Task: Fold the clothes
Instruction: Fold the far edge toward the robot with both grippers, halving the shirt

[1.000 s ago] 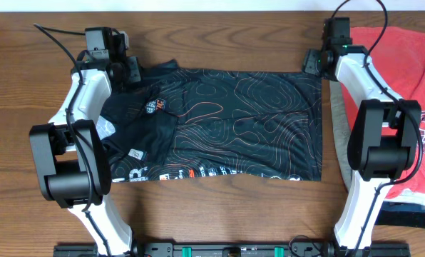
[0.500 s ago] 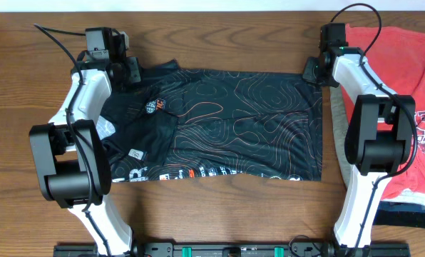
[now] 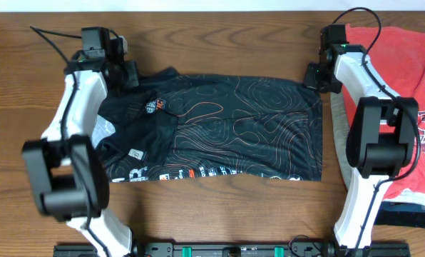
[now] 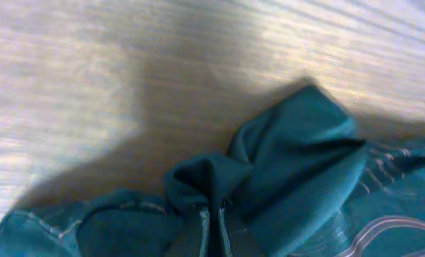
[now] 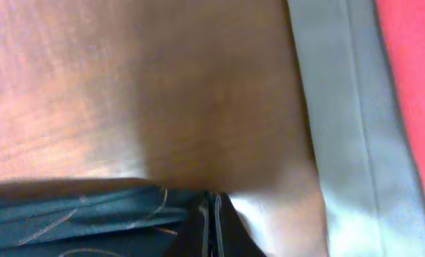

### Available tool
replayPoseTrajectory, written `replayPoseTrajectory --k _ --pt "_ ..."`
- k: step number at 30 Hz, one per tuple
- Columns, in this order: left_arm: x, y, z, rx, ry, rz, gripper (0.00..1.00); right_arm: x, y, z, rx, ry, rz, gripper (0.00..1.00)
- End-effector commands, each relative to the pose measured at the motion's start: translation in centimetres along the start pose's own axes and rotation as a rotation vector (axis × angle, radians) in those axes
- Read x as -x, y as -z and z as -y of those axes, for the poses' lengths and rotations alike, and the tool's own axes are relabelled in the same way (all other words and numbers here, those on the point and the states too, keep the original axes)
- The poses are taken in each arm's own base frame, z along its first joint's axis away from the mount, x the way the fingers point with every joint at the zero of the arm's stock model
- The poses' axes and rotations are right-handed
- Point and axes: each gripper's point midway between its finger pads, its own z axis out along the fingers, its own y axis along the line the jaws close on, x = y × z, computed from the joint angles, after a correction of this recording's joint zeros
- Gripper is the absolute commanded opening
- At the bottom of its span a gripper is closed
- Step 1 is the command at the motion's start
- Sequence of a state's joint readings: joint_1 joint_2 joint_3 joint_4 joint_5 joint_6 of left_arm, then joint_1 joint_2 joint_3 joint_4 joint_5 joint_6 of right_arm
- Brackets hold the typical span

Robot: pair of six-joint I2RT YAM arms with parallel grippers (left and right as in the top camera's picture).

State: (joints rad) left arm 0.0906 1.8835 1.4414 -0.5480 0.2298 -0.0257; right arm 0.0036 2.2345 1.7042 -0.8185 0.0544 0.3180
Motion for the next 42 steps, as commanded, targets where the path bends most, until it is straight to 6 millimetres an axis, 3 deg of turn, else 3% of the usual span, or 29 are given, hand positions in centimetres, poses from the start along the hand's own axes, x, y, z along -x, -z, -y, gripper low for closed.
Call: replayPoseTrajectory --k 1,4,7,12,16,23,34,39,42 --pt "0.5 4.5 0.5 0.004 0.002 0.041 0.06 0.1 5.2 -0.4 0.021 0.003 0.041 0.01" --pt "-1.6 6.1 0.4 0.024 0.014 -0.029 0.06 -1.9 7.6 0.4 0.004 0.004 -0.019 0.01" --pt "-4.3 6.8 -1.0 0.109 0.027 -0.131 0.06 -4.6 9.4 1.4 -0.024 0.009 -0.110 0.01" --pt "-7.8 7.8 -4.0 0.291 0.082 -0.261 0.06 -8.6 10.6 2.3 -0.045 0.049 -0.274 0.01" --pt "-9.5 8.5 -5.0 0.332 0.148 -0.321 0.06 -10.5 11.2 1.8 0.011 0.111 -0.360 0.01" --pt "-11.9 9.8 -6.7 0.371 0.264 -0.413 0.06 -13.0 11.4 1.1 0.075 0.124 -0.464 0.01" --pt "-16.3 9.3 -7.0 0.388 0.274 -0.550 0.06 -18.8 9.4 0.9 0.064 0.159 -0.629 0.01" --pt "-18.1 9.4 -7.0 0.395 0.276 -0.608 0.06 -19.9 9.3 0.7 0.054 0.180 -0.652 0.01" --pt "-18.8 9.5 -7.1 0.398 0.276 -0.635 0.06 -20.2 9.4 2.0 -0.015 0.198 -0.667 0.09"
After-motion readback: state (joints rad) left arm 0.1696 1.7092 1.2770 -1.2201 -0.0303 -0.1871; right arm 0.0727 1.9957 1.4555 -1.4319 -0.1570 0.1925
